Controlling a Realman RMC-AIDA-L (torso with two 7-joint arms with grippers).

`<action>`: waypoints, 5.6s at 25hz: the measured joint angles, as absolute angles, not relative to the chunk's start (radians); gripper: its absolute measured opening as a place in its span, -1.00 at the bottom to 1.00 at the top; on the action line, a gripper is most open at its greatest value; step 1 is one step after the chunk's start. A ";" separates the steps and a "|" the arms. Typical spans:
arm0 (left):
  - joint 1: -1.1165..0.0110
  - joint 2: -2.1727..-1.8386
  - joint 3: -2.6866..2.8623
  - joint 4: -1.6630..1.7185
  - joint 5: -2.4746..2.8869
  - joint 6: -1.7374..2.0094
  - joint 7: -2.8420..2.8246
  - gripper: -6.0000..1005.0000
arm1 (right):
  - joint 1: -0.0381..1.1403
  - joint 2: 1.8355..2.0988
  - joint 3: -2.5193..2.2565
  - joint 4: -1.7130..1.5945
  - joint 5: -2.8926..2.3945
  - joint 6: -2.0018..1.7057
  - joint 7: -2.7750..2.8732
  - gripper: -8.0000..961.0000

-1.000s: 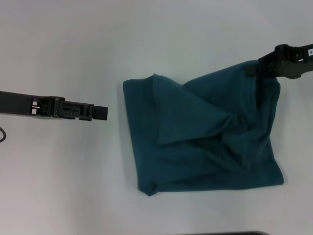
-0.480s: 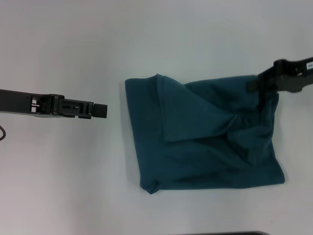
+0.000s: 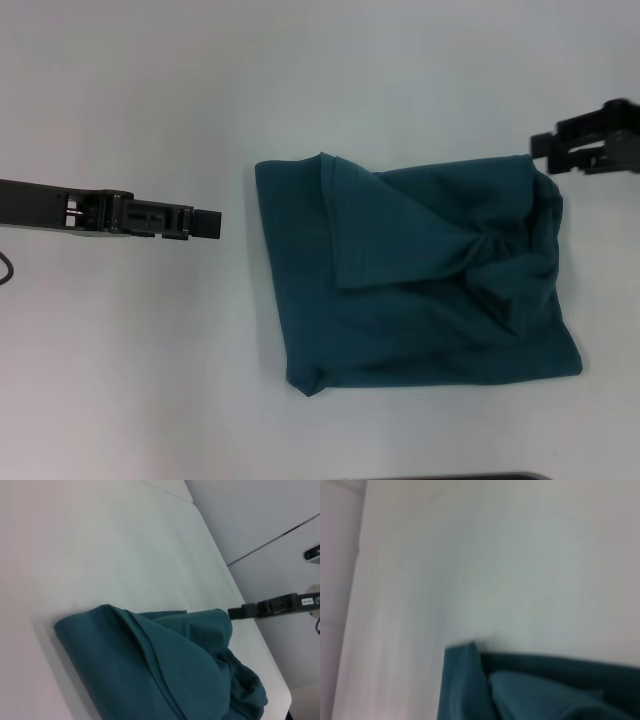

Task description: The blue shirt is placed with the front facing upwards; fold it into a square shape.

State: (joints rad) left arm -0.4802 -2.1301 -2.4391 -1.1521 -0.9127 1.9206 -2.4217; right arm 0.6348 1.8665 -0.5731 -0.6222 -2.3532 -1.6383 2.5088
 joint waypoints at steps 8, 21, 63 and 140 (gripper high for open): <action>-0.480 -2.124 -2.440 -1.156 -0.913 1.925 -2.427 0.47 | 0.628 1.841 -0.521 -0.646 -2.350 -1.778 2.491 -0.01; -0.468 -2.070 -2.616 -1.156 -0.907 1.931 -2.480 0.46 | 0.701 1.937 -0.601 -0.638 -2.354 -1.831 2.481 -0.03; -0.470 -2.068 -2.625 -1.153 -0.913 1.939 -2.460 0.46 | 0.637 1.872 -0.692 -0.843 -2.351 -1.989 2.554 -0.03; -0.462 -2.085 -2.661 -1.135 -0.939 1.943 -2.449 0.46 | 0.717 2.028 -0.782 -0.906 -2.424 -1.951 2.532 -0.04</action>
